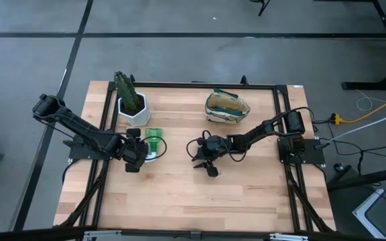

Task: Pick & Place Garden tools in Gardening bag
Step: Put the green spray bottle into the brown gardening bag

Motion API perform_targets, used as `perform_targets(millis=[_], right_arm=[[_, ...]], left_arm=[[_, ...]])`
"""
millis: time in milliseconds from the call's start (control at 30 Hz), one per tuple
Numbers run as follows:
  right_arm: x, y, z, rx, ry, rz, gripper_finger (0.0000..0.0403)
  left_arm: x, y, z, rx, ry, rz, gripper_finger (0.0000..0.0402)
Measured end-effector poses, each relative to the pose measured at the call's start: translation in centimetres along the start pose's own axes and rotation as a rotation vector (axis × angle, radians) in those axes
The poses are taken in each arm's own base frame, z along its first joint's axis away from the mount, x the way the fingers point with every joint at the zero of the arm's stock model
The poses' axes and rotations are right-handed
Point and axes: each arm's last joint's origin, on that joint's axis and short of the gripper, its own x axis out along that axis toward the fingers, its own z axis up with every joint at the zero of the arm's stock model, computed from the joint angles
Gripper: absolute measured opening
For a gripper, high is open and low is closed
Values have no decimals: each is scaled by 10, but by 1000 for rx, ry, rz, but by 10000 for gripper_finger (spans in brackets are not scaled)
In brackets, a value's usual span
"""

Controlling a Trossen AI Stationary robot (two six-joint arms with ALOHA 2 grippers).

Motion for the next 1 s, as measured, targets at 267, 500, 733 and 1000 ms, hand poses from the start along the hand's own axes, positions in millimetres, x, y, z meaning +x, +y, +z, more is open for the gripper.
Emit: perform_targets(millis=[267,500,733,1000], right_arm=[[0,0,0,0,0,0,167],[0,0,0,0,0,0,167],[0,0,0,0,0,0,167],[0,0,0,0,0,0,167]], left_arm=[[10,-6,2,29,44,16,182],[36,-15,2,91,164,93,182],[46,-19,6,201,170,117,182],[39,-24,18,266,130,79,182]])
